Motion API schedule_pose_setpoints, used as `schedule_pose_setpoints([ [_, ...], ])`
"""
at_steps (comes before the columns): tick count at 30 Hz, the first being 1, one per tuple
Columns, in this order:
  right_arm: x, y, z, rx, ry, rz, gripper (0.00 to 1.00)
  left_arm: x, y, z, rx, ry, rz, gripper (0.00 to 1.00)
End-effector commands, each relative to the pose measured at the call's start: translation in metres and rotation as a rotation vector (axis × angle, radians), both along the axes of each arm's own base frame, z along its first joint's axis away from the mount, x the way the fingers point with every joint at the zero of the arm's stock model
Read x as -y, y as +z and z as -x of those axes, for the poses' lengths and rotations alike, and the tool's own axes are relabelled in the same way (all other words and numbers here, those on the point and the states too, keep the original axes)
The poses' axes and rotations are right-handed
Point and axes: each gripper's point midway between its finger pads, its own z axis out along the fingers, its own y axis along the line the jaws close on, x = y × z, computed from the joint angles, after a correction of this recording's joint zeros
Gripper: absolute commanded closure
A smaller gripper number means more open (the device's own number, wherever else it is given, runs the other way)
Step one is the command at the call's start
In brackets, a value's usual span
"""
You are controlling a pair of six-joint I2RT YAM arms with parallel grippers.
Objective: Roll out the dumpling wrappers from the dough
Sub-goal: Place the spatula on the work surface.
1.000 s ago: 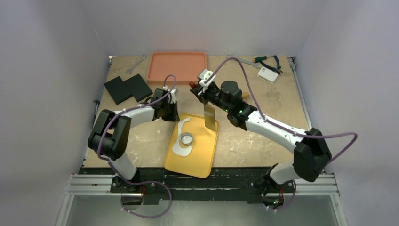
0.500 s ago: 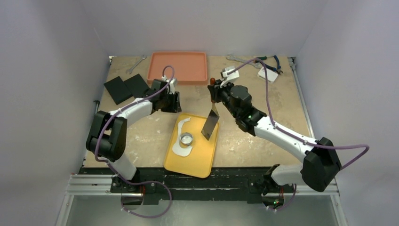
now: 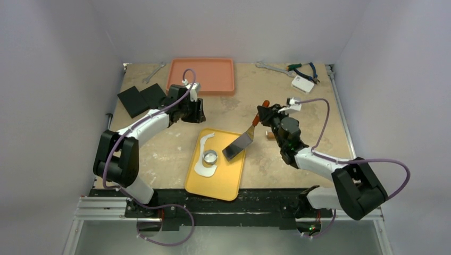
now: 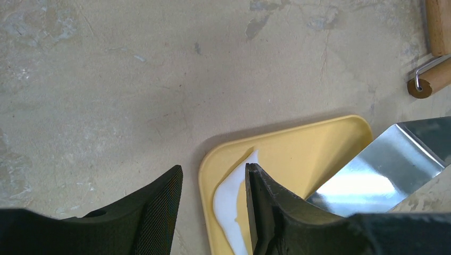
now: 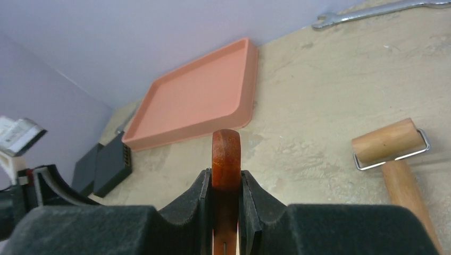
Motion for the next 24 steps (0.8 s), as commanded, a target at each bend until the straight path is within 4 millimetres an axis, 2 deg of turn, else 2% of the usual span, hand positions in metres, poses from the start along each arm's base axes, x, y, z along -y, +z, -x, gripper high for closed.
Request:
schedule_pose_setpoints([
  [1, 0.005, 0.035, 0.009, 0.201, 0.024, -0.16, 1.0, 0.001, 0.023, -0.004, 0.06, -0.022, 0.03, 0.54],
  [5, 0.022, 0.02, 0.019, 0.231, 0.0, -0.203, 0.94, 0.0, 0.028, -0.004, 0.072, -0.024, 0.032, 0.54],
  [9, 0.014, 0.0, 0.022, 0.187, 0.041, -0.238, 0.93, -0.001, 0.028, -0.003, 0.071, -0.02, 0.034, 0.54],
  [11, 0.01, 0.006, 0.025, 0.233, 0.072, -0.279, 0.94, -0.001, 0.029, -0.003, 0.073, -0.019, 0.037, 0.54],
  [13, 0.004, 0.002, 0.021, 0.228, 0.091, -0.291, 0.94, -0.001, 0.029, -0.003, 0.072, -0.018, 0.039, 0.54],
  [17, 0.01, -0.01, 0.016, 0.207, 0.049, -0.268, 0.93, -0.004, 0.025, 0.002, 0.064, -0.019, 0.03, 0.53],
  [24, 0.022, -0.031, 0.018, 0.145, -0.003, -0.225, 0.77, -0.004, 0.022, 0.002, 0.059, -0.02, 0.035, 0.53],
])
